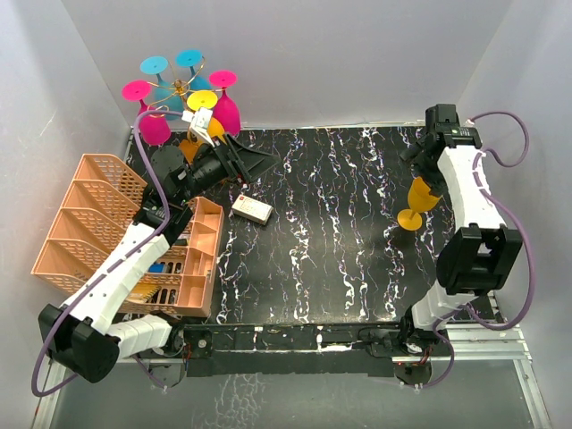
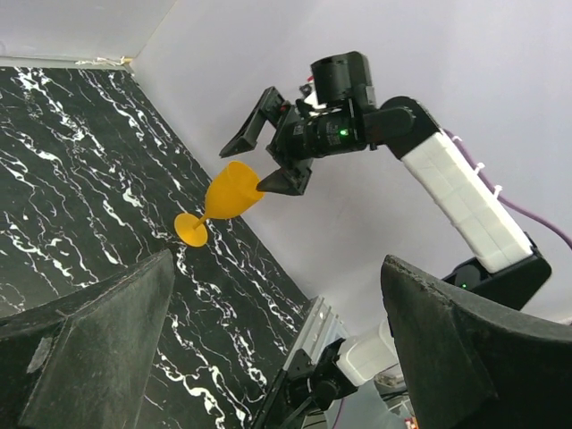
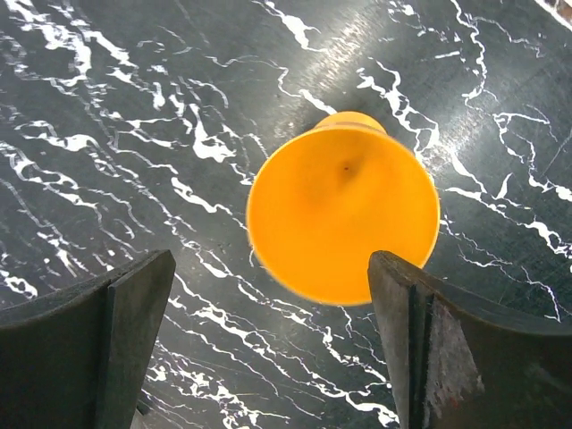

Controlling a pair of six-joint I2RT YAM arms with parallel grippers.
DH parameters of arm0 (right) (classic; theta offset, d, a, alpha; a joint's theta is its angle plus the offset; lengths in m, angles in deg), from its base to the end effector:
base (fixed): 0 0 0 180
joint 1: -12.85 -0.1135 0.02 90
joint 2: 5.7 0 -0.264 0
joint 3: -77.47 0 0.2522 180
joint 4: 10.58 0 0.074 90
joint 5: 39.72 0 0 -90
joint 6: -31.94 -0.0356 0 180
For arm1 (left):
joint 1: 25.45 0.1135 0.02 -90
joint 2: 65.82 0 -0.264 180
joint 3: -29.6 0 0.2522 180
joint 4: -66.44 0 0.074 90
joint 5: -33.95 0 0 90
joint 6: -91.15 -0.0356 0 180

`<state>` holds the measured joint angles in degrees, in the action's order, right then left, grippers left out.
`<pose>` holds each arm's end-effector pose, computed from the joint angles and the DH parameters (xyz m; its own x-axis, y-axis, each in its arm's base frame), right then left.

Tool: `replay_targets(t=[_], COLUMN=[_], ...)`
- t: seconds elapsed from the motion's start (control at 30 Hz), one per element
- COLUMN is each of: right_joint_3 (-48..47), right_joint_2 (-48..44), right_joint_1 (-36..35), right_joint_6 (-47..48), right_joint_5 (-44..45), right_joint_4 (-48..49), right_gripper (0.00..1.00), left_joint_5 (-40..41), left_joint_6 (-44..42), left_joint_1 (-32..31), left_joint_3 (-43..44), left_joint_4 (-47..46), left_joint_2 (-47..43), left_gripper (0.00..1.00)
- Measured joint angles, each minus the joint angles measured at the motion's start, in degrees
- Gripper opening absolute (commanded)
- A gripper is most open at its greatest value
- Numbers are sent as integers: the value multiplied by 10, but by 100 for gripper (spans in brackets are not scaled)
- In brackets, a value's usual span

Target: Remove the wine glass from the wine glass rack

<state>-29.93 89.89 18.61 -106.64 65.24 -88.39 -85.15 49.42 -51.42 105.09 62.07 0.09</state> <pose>0.3340 -0.0429 0.3288 -0.4503 0.7736 -0.4459 0.8148 0.5602 0.1490 0.2288 -0.1307 0.4218 -0.4580 -0.5023 -0.7335 0.6989 0.3065 -0.6462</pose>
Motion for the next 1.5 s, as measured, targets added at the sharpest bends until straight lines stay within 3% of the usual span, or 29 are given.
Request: replay_targets(t=[0.2,0.43,0.63,0.8,1.0,1.27,1.5], right_joint_3=[8,136,229,262,311,336,364], right_joint_2=[-75,-247,-368,-414,-447,-490,-495], right_joint_1=[-46,-104,-103,-103,-103,-114,-132], right_joint_6=[9,82,195,247,270,278,280], right_joint_5=[34,19,-139,-272,-339,-348,-344], right_joint_4=[23,160,281,349,382,403,426], right_gripper=[99,99,99,99,99,99,99], left_joint_5=[12,55,147,247,327,324,258], left_joint_6=[-24,-71,-114,-147,-156,-140,-142], left_joint_1=[0,0,0,2,26,102,174], left_joint_3=[17,55,119,215,312,396,470], left_joint_4=[32,106,216,311,388,444,456], left_joint_2=[-2,-5,-6,15,57,130,213], left_gripper=[97,97,97,97,97,97,91])
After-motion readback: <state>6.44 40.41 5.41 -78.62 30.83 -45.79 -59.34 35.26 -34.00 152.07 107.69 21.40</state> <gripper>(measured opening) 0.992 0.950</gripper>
